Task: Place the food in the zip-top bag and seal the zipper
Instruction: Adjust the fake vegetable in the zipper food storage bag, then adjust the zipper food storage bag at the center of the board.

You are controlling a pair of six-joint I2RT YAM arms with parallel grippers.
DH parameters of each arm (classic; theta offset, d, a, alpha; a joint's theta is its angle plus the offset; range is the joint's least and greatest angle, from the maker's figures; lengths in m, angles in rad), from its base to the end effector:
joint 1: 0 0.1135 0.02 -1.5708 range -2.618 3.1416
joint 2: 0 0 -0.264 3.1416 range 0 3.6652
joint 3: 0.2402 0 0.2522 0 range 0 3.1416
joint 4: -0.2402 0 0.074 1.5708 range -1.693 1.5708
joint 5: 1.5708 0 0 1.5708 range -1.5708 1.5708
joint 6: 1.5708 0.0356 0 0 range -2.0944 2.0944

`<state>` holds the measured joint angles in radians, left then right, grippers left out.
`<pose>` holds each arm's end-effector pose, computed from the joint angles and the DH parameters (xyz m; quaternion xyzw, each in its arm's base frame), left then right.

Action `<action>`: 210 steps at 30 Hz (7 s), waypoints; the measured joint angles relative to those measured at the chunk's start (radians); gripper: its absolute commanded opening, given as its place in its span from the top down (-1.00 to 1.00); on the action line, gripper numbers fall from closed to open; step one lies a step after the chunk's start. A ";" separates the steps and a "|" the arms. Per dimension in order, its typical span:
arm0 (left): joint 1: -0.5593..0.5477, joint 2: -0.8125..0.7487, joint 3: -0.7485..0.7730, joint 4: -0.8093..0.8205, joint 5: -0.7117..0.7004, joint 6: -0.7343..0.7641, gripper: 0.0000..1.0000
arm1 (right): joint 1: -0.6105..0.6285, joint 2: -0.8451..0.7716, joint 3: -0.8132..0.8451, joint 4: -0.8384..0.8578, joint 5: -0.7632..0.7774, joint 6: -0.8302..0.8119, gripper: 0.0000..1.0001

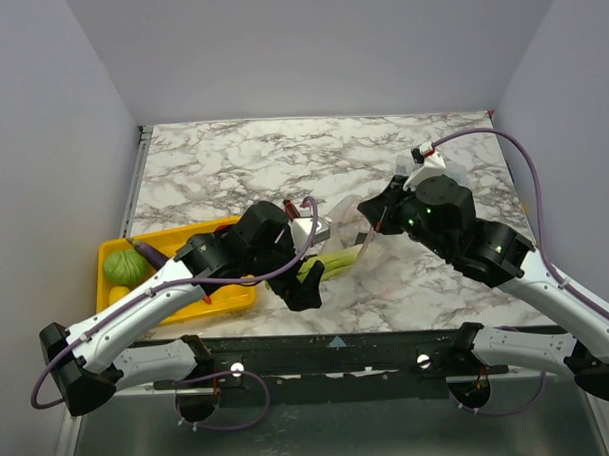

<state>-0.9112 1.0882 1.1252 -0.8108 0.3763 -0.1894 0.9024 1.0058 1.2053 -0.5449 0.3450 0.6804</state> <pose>0.1224 -0.1792 0.3415 0.3876 0.8214 -0.3463 0.2348 0.1384 0.1558 0.4074 0.0088 0.8119 0.3043 0.4981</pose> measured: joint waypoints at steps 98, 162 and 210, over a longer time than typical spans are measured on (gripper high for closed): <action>0.174 -0.317 -0.295 0.421 -0.182 -0.525 0.24 | 0.000 -0.030 -0.007 0.020 0.018 0.038 0.99; 0.182 0.069 0.052 0.602 0.134 -0.793 0.67 | 0.014 -0.160 0.182 -0.262 0.117 -0.084 0.99; 0.090 -0.060 -0.237 0.655 0.099 -0.691 1.00 | 0.012 -0.117 0.085 -0.219 0.111 -0.097 0.80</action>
<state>-0.8215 1.0286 0.8883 -0.1562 0.4751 -0.8806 0.9142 0.8886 1.2907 -0.7639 0.4564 0.5838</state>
